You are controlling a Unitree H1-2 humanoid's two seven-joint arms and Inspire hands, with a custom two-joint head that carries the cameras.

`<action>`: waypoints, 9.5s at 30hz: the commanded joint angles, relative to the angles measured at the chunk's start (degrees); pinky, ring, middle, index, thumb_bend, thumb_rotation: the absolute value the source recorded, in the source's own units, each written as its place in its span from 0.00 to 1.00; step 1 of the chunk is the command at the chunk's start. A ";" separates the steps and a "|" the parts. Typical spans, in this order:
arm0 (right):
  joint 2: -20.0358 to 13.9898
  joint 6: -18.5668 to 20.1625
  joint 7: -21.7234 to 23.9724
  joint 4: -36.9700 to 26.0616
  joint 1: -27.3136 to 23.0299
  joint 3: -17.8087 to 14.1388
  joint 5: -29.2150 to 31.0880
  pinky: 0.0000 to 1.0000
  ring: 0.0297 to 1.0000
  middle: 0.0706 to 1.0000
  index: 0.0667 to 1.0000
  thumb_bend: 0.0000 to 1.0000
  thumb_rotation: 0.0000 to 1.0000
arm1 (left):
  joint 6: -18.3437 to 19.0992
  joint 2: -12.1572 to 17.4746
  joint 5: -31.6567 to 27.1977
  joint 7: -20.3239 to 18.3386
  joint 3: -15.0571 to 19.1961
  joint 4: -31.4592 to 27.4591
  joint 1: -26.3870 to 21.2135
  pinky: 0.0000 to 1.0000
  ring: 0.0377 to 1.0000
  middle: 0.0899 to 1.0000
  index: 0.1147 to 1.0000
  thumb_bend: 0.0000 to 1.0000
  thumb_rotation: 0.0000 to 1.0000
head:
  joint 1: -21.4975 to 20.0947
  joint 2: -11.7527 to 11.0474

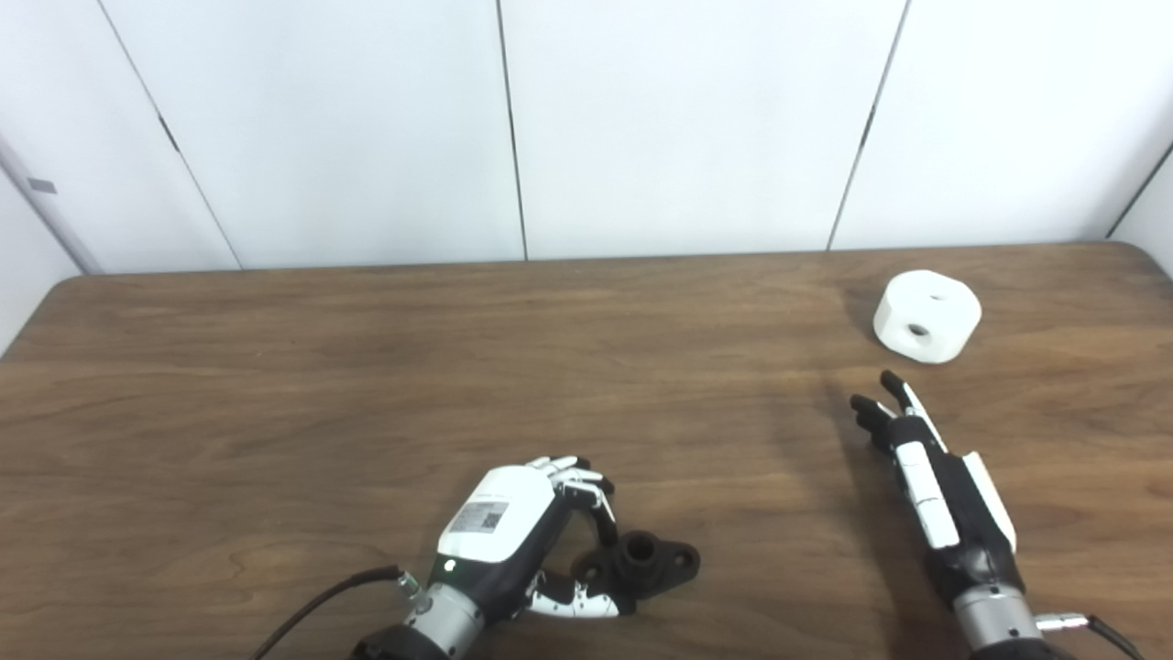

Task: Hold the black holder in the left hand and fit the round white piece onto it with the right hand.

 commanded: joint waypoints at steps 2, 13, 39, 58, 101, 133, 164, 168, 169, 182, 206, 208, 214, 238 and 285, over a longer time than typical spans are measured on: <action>-0.13 0.74 1.14 -1.62 0.19 -0.06 1.12 0.93 0.90 0.87 0.98 0.56 1.00 | -0.28 0.16 2.23 -1.89 -1.00 2.01 1.59 0.88 0.88 0.76 0.42 0.52 0.05 | -0.05 -0.08; 0.51 0.74 -0.57 -2.13 1.09 -1.03 0.25 0.98 0.92 0.87 0.95 0.55 0.90 | -2.06 0.60 3.02 -1.60 0.28 1.54 3.65 0.87 0.87 0.76 0.42 0.52 0.05 | -4.52 -1.01; -11.00 10.17 -1.77 -4.90 -13.74 -4.60 -20.93 0.85 0.88 0.91 0.91 0.76 0.46 | -6.00 2.73 2.13 -3.42 4.54 0.66 5.13 0.83 0.86 0.75 0.42 0.52 0.05 | -14.61 -2.59; -20.75 11.44 2.84 15.10 -32.41 0.14 -25.51 0.89 0.98 0.95 0.83 0.82 0.33 | -5.78 3.04 2.59 -5.92 5.44 -1.08 6.29 0.83 0.86 0.75 0.42 0.52 0.05 | -16.29 -2.69; -24.86 15.38 7.82 25.44 -35.95 7.28 -28.11 0.87 0.99 0.91 0.73 0.91 0.32 | -5.41 2.24 2.71 -6.95 5.78 -1.31 6.55 0.82 0.86 0.75 0.42 0.52 0.05 | -16.19 -3.28; -24.90 13.88 7.98 23.12 -35.34 7.13 -27.49 0.85 0.98 0.88 0.66 0.80 0.22 | -5.37 2.06 1.95 -7.78 6.19 -1.87 6.79 0.81 0.86 0.75 0.42 0.52 0.05 | -16.06 -2.76; -24.79 3.46 -1.37 25.62 -32.76 6.28 -29.36 0.81 0.86 0.73 0.45 0.52 0.13 | -5.09 1.44 2.25 -8.60 6.54 -2.90 6.94 0.82 0.85 0.75 0.42 0.52 0.05 | -15.15 -1.52; -24.93 3.49 -0.83 23.73 -32.47 6.37 -29.46 0.81 0.86 0.73 0.45 0.52 0.13 | -4.74 1.02 2.78 -8.99 6.32 -2.95 6.76 0.82 0.85 0.76 0.42 0.52 0.05 | -14.44 -1.43; -25.03 3.46 -0.52 22.80 -32.27 6.33 -29.37 0.81 0.86 0.73 0.45 0.52 0.13 | -4.65 0.81 2.94 -9.04 6.24 -2.97 6.73 0.82 0.85 0.75 0.42 0.52 0.05 | -13.77 -1.28; -26.30 12.62 17.05 -6.83 -26.75 6.97 -28.75 0.81 0.88 0.76 0.45 0.52 0.13 | -3.88 -3.29 6.95 -8.89 4.05 -0.74 5.80 0.82 0.85 0.75 0.42 0.52 0.05 | -4.37 -0.35; -16.02 16.26 33.11 -27.11 -20.54 12.37 -30.19 0.77 0.90 0.77 0.45 0.52 0.14 | -2.84 -5.32 8.91 -9.76 3.28 -0.27 4.19 0.81 0.84 0.75 0.42 0.52 0.05 | -1.82 3.49; -15.61 15.53 33.04 -26.96 -20.06 13.26 -30.37 0.77 0.90 0.77 0.45 0.52 0.14 | -2.75 -5.38 8.93 -9.85 3.25 -0.28 4.07 0.81 0.84 0.75 0.42 0.52 0.05 | -1.76 3.72; -14.26 14.76 33.02 -26.72 -18.33 15.84 -30.57 0.76 0.90 0.78 0.45 0.52 0.14 | -2.32 -5.75 9.92 -10.14 2.97 -0.10 3.79 0.81 0.84 0.74 0.42 0.52 0.05 | -1.46 3.99; -11.02 9.92 32.15 -23.71 -15.67 19.68 -32.80 0.76 0.91 0.78 0.45 0.52 0.14 | -1.36 -5.94 10.35 -10.07 1.83 -0.27 3.12 0.81 0.83 0.74 0.42 0.52 0.05 | -0.62 4.88; -10.04 4.63 29.23 -17.19 -15.20 19.53 -35.43 0.76 0.90 0.77 0.45 0.52 0.13 | 0.04 -5.97 10.67 -10.57 0.54 -1.66 3.11 0.81 0.83 0.74 0.42 0.52 0.05 | -0.09 5.71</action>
